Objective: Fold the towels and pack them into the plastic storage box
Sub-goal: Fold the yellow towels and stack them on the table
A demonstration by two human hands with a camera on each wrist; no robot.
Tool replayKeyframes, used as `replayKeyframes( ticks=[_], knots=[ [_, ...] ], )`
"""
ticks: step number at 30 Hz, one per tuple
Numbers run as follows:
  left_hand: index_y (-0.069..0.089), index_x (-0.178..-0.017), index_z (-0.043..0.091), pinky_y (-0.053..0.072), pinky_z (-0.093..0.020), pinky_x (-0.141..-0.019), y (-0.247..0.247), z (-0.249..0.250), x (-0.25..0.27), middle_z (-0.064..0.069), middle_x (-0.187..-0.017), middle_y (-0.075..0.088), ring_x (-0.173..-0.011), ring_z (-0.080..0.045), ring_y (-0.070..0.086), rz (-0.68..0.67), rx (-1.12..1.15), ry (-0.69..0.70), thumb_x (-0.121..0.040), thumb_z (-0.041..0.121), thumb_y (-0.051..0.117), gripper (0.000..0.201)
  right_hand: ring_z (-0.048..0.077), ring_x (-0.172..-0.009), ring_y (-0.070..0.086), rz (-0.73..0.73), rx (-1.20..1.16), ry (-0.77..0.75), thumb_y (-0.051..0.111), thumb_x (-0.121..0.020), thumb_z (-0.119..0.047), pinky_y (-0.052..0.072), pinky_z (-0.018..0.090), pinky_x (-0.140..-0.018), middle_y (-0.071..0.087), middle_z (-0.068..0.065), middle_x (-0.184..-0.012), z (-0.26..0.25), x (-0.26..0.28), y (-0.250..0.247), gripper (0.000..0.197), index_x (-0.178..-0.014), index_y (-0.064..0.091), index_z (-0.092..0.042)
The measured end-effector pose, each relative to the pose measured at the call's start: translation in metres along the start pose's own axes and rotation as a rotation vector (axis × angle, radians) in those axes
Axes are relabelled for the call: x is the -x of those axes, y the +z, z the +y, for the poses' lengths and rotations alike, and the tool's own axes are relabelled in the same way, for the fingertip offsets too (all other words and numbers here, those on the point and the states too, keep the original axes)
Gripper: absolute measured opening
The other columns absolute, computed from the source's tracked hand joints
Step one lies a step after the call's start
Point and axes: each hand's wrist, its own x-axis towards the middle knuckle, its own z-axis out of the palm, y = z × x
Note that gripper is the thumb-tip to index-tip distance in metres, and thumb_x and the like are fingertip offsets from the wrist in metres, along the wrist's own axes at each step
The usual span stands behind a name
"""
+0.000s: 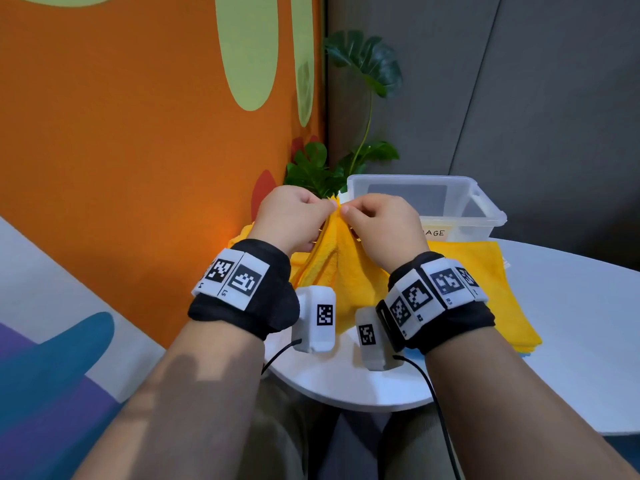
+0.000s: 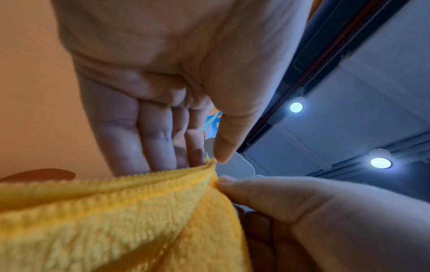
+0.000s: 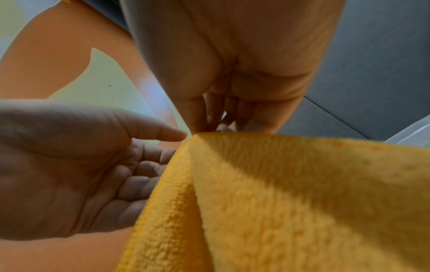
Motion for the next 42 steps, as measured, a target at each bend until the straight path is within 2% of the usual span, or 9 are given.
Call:
replayKeyframes(
  ticks=[3, 6, 10, 15, 22, 27, 30, 38, 42],
  knots=[
    [0.06, -0.067, 0.008, 0.061, -0.045, -0.067, -0.001, 0.0, 0.001, -0.026, -0.087, 0.069, -0.072, -0.034, 0.071, 0.042, 0.013, 0.01, -0.085, 0.042, 0.067, 0.04, 0.008, -0.089, 0.054, -0.114, -0.006, -0.032, 0.047, -0.097, -0.022, 0.041, 0.02, -0.073, 0.064, -0.009, -0.093, -0.003, 0.001, -0.004, 0.026, -0.108, 0.07, -0.023],
    [0.063, -0.069, 0.0, 0.06, -0.048, -0.067, -0.003, -0.005, 0.0, -0.03, -0.083, 0.068, -0.07, -0.038, 0.07, 0.086, 0.025, 0.017, -0.082, 0.031, 0.069, 0.034, 0.01, -0.098, 0.058, -0.201, -0.114, -0.015, 0.043, -0.097, -0.014, 0.046, 0.025, -0.084, 0.068, -0.006, -0.102, -0.005, 0.005, -0.005, 0.031, -0.113, 0.068, -0.023],
    [0.059, -0.063, -0.002, 0.059, -0.051, -0.066, -0.006, -0.016, -0.007, -0.034, -0.069, 0.062, -0.067, -0.044, 0.067, 0.154, 0.029, 0.026, -0.075, 0.024, 0.06, 0.028, 0.002, -0.094, 0.056, -0.268, -0.121, 0.014, 0.054, -0.094, -0.023, 0.04, 0.011, -0.07, 0.065, -0.012, -0.101, 0.0, 0.007, -0.005, 0.025, -0.116, 0.064, -0.026],
    [0.059, -0.071, 0.002, 0.06, -0.05, -0.06, -0.015, -0.02, -0.013, -0.031, -0.072, 0.06, -0.069, -0.04, 0.069, 0.236, 0.117, 0.027, -0.081, 0.018, 0.056, 0.019, 0.014, -0.09, 0.056, -0.397, 0.227, 0.139, 0.069, -0.081, -0.023, 0.04, 0.02, -0.057, 0.055, -0.006, -0.103, 0.016, 0.006, -0.002, 0.044, -0.121, 0.052, -0.027],
    [0.049, -0.071, 0.014, 0.058, -0.055, -0.067, -0.032, -0.034, -0.025, -0.011, -0.069, 0.062, -0.058, -0.025, 0.071, 0.365, 0.164, -0.016, -0.079, 0.027, 0.052, 0.015, 0.017, -0.08, 0.053, -0.159, 0.284, 0.132, 0.062, -0.082, -0.018, 0.033, 0.022, -0.053, 0.058, -0.001, -0.09, 0.023, 0.002, -0.006, 0.017, -0.096, 0.055, -0.023],
    [0.055, -0.086, 0.009, 0.059, -0.053, -0.065, -0.035, -0.041, -0.029, -0.013, -0.077, 0.066, -0.058, -0.025, 0.071, 0.43, 0.193, -0.028, -0.078, 0.028, 0.051, 0.021, 0.012, -0.073, 0.051, -0.029, 0.14, 0.103, 0.061, -0.08, -0.007, 0.034, 0.019, -0.053, 0.055, -0.005, -0.083, 0.019, -0.001, -0.011, 0.021, -0.089, 0.051, -0.023],
    [0.053, -0.082, 0.012, 0.059, -0.053, -0.069, -0.037, -0.041, -0.03, -0.014, -0.077, 0.067, -0.059, -0.025, 0.071, 0.452, 0.189, -0.017, -0.077, 0.029, 0.049, 0.018, 0.011, -0.07, 0.05, -0.03, 0.107, 0.056, 0.059, -0.081, -0.009, 0.037, 0.02, -0.056, 0.054, -0.006, -0.076, 0.019, 0.002, -0.01, 0.015, -0.08, 0.05, -0.021],
    [0.05, -0.083, 0.011, 0.059, -0.053, -0.069, -0.042, -0.044, -0.033, -0.012, -0.074, 0.066, -0.057, -0.023, 0.071, 0.451, 0.183, -0.025, -0.078, 0.026, 0.047, 0.017, 0.009, -0.065, 0.046, 0.093, 0.033, 0.004, 0.057, -0.09, -0.026, 0.04, 0.026, -0.06, 0.048, -0.007, -0.068, 0.012, 0.002, -0.014, 0.011, -0.089, 0.05, -0.019],
    [0.046, -0.08, 0.013, 0.059, -0.052, -0.068, -0.041, -0.042, -0.032, -0.01, -0.075, 0.063, -0.061, -0.025, 0.072, 0.404, 0.193, -0.026, -0.078, 0.027, 0.047, 0.015, 0.011, -0.084, 0.055, -0.149, 0.104, 0.035, 0.067, -0.081, -0.025, 0.044, 0.025, -0.068, 0.057, -0.008, -0.094, 0.01, 0.001, -0.017, 0.023, -0.097, 0.051, -0.024]
  ],
)
